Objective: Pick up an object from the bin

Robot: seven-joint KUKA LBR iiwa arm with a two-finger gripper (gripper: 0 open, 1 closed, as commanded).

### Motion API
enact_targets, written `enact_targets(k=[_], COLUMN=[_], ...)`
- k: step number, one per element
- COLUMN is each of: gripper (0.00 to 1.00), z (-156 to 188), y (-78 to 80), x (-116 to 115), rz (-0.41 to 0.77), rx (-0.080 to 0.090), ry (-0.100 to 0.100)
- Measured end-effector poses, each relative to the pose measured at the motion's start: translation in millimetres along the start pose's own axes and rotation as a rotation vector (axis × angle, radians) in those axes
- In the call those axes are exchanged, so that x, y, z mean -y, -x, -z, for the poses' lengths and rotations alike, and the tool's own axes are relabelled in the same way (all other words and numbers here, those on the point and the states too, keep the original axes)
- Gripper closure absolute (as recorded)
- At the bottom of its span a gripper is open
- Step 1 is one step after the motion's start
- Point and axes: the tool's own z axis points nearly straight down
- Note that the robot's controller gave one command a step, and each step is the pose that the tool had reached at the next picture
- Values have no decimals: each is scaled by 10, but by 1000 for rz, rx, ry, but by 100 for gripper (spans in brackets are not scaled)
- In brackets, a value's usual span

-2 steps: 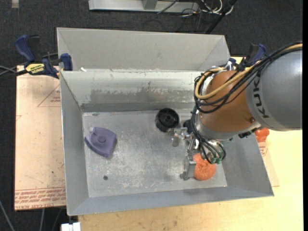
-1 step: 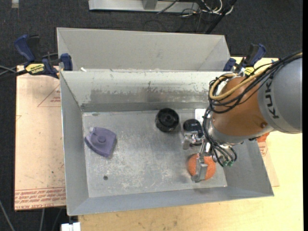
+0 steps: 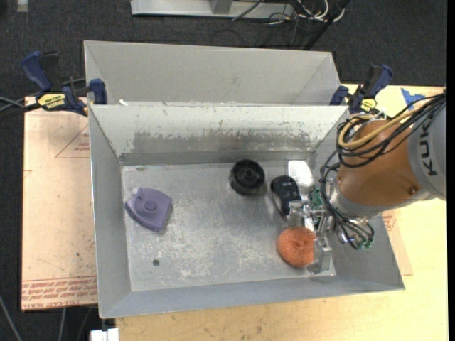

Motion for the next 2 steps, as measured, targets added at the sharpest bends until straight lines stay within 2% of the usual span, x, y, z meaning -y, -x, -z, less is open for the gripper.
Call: enact_targets(k=[1, 2], gripper=[100, 100], z=[-245, -245], y=[-2, -2], x=[-85, -85], rz=[610, 610], rx=[7, 7], ry=[-7, -7])
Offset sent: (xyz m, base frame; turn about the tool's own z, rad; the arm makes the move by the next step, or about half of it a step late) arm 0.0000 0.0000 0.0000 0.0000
